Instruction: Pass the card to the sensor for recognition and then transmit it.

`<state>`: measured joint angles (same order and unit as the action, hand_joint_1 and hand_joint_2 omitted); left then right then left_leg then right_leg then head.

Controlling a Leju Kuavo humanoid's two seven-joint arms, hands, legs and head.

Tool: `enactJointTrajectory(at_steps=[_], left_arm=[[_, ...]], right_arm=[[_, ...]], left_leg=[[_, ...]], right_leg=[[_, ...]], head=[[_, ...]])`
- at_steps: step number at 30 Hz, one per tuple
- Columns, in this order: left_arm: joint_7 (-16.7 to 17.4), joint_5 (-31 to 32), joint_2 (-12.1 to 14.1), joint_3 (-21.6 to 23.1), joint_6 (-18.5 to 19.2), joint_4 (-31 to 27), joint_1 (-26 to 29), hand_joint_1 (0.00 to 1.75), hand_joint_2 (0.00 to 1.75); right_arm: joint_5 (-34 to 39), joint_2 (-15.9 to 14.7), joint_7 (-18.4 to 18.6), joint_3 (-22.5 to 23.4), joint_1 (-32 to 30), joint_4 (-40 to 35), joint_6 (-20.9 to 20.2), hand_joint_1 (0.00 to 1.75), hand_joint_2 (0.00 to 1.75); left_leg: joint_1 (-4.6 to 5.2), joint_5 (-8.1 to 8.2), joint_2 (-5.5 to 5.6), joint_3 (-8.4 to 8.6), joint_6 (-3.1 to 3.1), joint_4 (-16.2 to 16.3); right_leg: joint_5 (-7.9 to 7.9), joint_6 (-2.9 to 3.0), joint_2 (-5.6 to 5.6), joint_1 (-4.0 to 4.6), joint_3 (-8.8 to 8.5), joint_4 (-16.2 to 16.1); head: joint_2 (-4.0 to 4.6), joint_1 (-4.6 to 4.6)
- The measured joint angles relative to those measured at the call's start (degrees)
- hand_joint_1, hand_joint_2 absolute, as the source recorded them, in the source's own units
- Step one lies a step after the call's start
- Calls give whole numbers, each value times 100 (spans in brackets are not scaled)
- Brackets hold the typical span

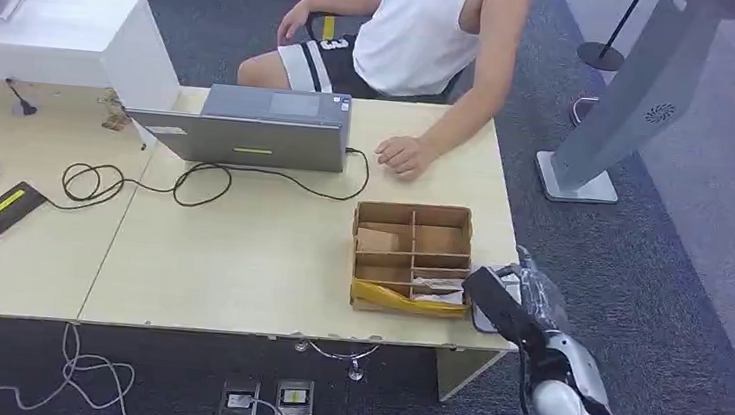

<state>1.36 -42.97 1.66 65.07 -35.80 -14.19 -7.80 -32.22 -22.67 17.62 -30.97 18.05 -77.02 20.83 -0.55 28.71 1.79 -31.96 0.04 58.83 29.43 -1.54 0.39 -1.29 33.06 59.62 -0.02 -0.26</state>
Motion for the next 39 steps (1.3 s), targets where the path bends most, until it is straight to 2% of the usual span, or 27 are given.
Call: enactJointTrajectory(at_steps=[14,26,39], left_arm=[[0,0,11,2,-4,0,15,0,175],[7,50,26,37,-9,0,17,0,175],[48,59,26,46,0,-2,19,0,175]], right_arm=[[417,33,-26,-24,-52,337,358,175,175],[452,-2,13,-22,-139,398,299,175,175],[466,155,-225,-31,-203,595,273,175,175]], left_leg=[[0,0,-1,1,0,0],[0,0,-6,9,0,0],[0,0,-7,14,1,0]], right_leg=[[0,0,2,0,2,0],[-1,0,10,0,-3,0],[-4,2,13,0,-8,0]], head=[[0,2],[0,0],[0,2]])
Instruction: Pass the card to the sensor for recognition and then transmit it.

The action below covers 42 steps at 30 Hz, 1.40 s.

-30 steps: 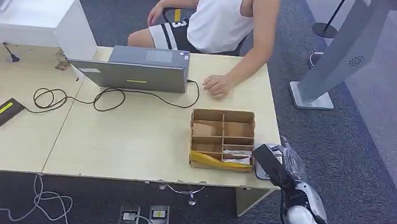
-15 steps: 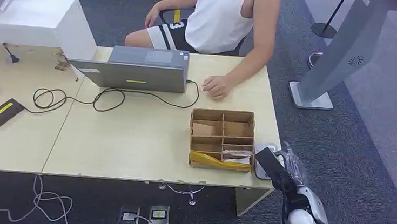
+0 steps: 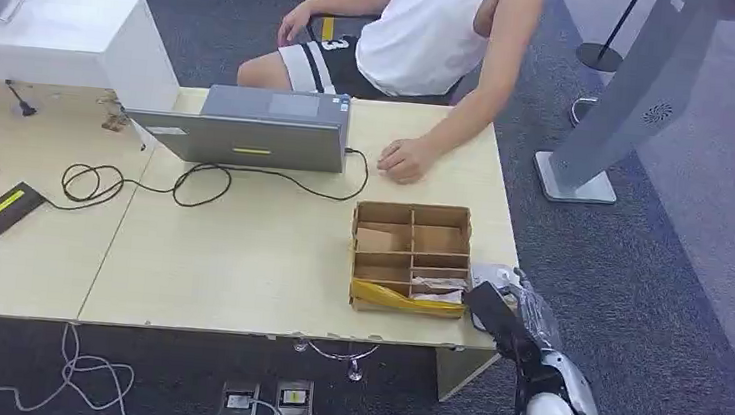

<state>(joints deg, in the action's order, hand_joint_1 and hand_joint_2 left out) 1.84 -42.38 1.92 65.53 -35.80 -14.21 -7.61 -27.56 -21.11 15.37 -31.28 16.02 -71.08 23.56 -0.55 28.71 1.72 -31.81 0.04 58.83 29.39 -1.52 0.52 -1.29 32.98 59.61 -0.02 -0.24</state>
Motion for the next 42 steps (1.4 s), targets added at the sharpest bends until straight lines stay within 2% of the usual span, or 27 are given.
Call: enactJointTrajectory(at_steps=[17,28,32,34,37,42], left_arm=[[17,177,15,87,105,-13,-46,0,175],[55,324,31,92,144,-46,-125,0,175],[70,354,31,94,166,-55,-147,0,175],[103,413,33,100,219,-57,-165,0,175],[140,470,33,133,254,-55,-209,0,175],[190,564,22,142,282,-57,-236,0,175]], right_arm=[[-400,4,236,2,307,-22,26,175,175],[-1043,-300,636,31,1194,-763,-276,175,175],[-1187,-359,662,55,1261,-982,-304,175,175],[-1388,-380,710,55,1366,-1109,-443,175,175],[-1689,-383,774,28,1680,-1338,-861,175,175],[-2092,-293,848,-302,2235,-1410,-1445,175,175]], left_leg=[[0,-1,-3,1,0,0],[1,-2,-6,2,0,2],[1,-2,-6,-1,0,2],[1,-2,-7,-5,0,1],[0,-2,-11,-4,0,1],[0,-7,-11,-8,0,0]], right_leg=[[-2,0,2,0,0,0],[-6,-2,2,-1,1,0],[-6,-2,3,-1,1,0],[-8,-1,3,-1,5,1],[-10,3,8,0,6,1],[-12,3,6,0,6,3]], head=[[0,0],[0,-2],[0,0],[0,0],[0,0],[0,-2]])
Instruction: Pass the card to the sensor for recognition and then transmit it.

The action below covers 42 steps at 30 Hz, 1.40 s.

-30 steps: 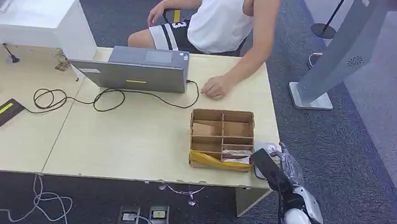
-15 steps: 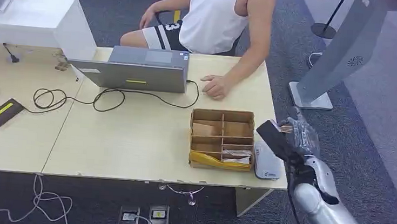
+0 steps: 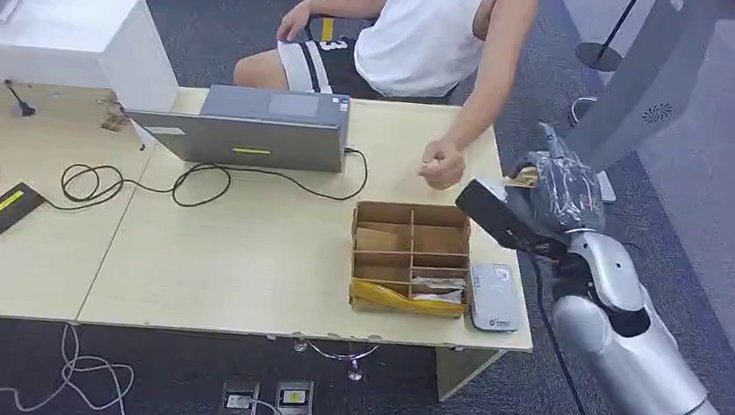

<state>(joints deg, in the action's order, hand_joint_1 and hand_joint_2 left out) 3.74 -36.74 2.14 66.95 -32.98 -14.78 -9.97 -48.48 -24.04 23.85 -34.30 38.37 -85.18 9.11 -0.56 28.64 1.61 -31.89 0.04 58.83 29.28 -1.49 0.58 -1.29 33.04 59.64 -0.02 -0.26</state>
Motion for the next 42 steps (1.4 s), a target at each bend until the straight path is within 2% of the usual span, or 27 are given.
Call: enactJointTrajectory(at_steps=[11,12,15,23,34,35,36,42], left_arm=[[22,37,-7,42,4,0,-29,0,175],[28,44,-9,42,4,2,-28,0,0],[41,76,-13,44,2,2,-29,0,0],[74,90,-17,44,-6,2,-14,0,0],[111,90,-22,44,-57,2,57,0,0],[111,90,-24,44,-61,2,64,0,0],[111,90,-24,44,-66,2,72,0,0],[111,92,-50,44,-90,2,124,0,0]], right_arm=[[-70,168,33,-469,437,68,-89,175,175],[-63,179,33,-505,475,83,-85,175,175],[-43,289,22,-688,759,285,-15,175,175],[-30,789,46,-1115,1635,1487,103,175,175],[-13,1147,181,-1473,1969,2593,278,175,175],[-11,1165,190,-1499,1993,2693,280,19,175],[-11,1184,199,-1514,2002,2747,282,0,175],[40,1200,245,-1654,2017,3009,498,0,175]], left_leg=[[0,-2,13,-8,1,0],[0,-2,14,-14,1,0],[0,-2,14,-19,2,0],[-7,-13,19,-22,4,0],[-7,-12,25,-23,4,0],[-7,-12,25,-22,4,1],[-7,-12,25,-22,4,1],[-7,-13,24,-21,5,1]], right_leg=[[0,0,-14,-1,3,-1],[0,0,-14,0,1,-1],[-2,-2,-15,0,8,1],[-6,1,-18,5,11,3],[-6,1,-22,4,11,-1],[-6,1,-23,4,11,-1],[-6,1,-23,5,11,-1],[-6,1,-20,5,11,-1]], head=[[2,0],[0,0],[0,4],[0,0],[0,0],[0,0],[0,0],[0,0]])
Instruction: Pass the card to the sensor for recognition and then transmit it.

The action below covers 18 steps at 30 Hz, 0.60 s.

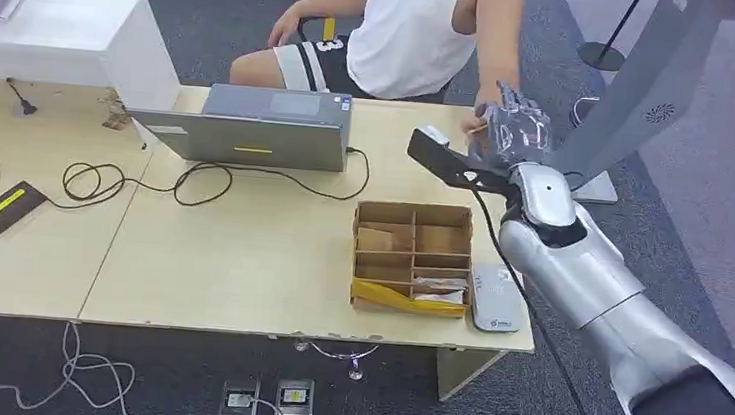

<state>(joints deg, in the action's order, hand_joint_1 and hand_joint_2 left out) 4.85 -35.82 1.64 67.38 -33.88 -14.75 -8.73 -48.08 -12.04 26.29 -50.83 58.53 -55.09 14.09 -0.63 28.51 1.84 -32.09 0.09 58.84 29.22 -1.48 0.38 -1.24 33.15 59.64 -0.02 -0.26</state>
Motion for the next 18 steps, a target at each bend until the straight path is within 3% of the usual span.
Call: enactJointTrajectory(at_steps=[3,7,12,15,18], left_arm=[[0,0,-2,0,-20,0,8,0,0],[0,0,-6,0,-85,0,41,0,0],[0,-9,-17,0,-98,2,78,0,0],[-13,-46,-20,0,-142,2,96,0,0],[-118,-144,-22,0,-203,4,159,0,0]], right_arm=[[35,0,7,-57,-2,42,142,0,175],[361,-2,-109,-68,-63,17,748,0,175],[636,-15,-269,-55,-193,-174,1031,0,175],[1186,-26,-696,28,-398,-417,1431,0,175],[2078,-68,-1428,185,-966,-1170,1772,0,175]], left_leg=[[0,0,-2,1,0,1],[0,0,-5,3,0,1],[0,0,-9,6,0,1],[0,1,-8,11,0,1],[-2,6,-11,21,5,1]], right_leg=[[0,0,2,0,1,0],[0,0,4,0,1,0],[0,0,8,0,1,0],[0,0,7,1,-3,-1],[1,1,16,4,-7,-2]], head=[[0,0],[0,0],[0,0],[0,2],[2,0]])
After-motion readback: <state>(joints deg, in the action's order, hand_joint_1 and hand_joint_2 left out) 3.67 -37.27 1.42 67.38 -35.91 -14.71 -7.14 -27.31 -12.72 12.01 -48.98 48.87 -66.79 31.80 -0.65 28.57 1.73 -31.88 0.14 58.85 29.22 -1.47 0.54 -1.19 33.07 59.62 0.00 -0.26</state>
